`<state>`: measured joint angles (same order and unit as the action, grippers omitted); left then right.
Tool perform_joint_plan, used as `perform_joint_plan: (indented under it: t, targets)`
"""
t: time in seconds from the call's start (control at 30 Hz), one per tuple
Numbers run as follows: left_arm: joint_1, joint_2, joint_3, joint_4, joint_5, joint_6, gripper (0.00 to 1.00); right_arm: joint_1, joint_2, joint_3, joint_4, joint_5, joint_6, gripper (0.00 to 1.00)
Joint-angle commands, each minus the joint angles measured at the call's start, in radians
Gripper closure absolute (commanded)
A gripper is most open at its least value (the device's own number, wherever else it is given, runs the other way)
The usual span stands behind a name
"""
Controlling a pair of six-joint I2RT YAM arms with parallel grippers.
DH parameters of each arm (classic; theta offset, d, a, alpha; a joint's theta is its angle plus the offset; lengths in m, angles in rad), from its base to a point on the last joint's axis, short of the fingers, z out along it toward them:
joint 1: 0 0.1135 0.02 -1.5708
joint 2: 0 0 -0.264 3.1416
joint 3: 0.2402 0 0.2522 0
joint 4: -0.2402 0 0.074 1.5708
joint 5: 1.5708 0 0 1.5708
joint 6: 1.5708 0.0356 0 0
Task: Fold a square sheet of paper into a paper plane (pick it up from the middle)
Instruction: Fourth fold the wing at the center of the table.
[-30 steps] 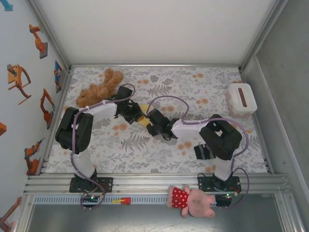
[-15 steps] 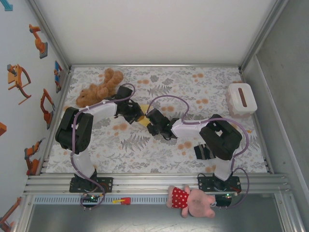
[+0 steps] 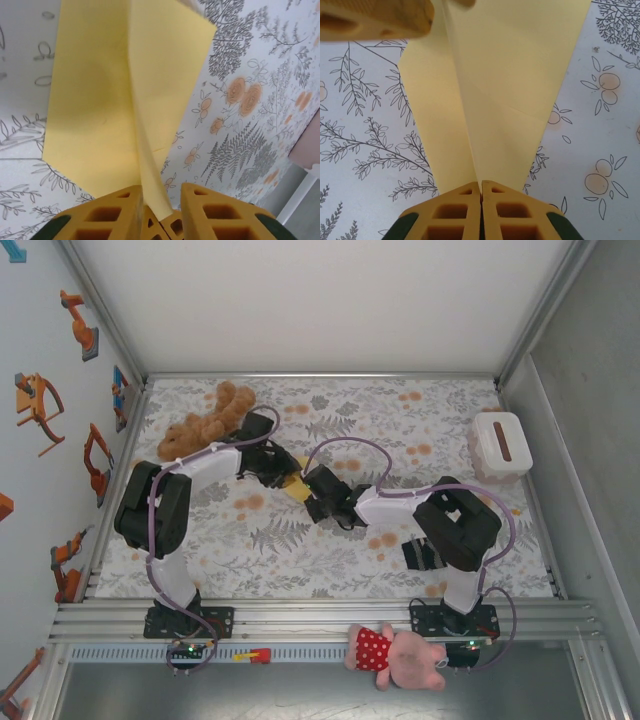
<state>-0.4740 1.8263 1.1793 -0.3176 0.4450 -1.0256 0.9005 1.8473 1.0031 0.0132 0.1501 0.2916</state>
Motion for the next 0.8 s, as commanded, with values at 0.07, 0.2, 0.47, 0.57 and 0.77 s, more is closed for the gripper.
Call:
perform_joint_plan:
  t: [0.07, 0.2, 0.47, 0.57, 0.77]
  targets:
    - [0.068, -0.059, 0.015, -0.024, -0.018, 0.034, 0.61, 0.005, -0.002, -0.021, 0.026, -0.034, 0.014, 0.94]
    - [0.104, -0.117, -0.023, 0.004, -0.038, 0.036, 0.56, -0.009, 0.001, -0.027, 0.043, -0.076, 0.032, 0.96]
    - [0.12, -0.245, -0.167, 0.104, -0.077, 0.037, 0.47, -0.063, -0.001, -0.054, 0.108, -0.23, 0.107, 0.98]
    - [0.119, -0.282, -0.233, 0.185, -0.064, 0.036, 0.46, -0.096, -0.003, -0.072, 0.145, -0.31, 0.14, 0.98]
    - [0.084, -0.305, -0.365, 0.387, -0.018, 0.006, 0.46, -0.158, -0.016, -0.1, 0.214, -0.456, 0.199, 0.99]
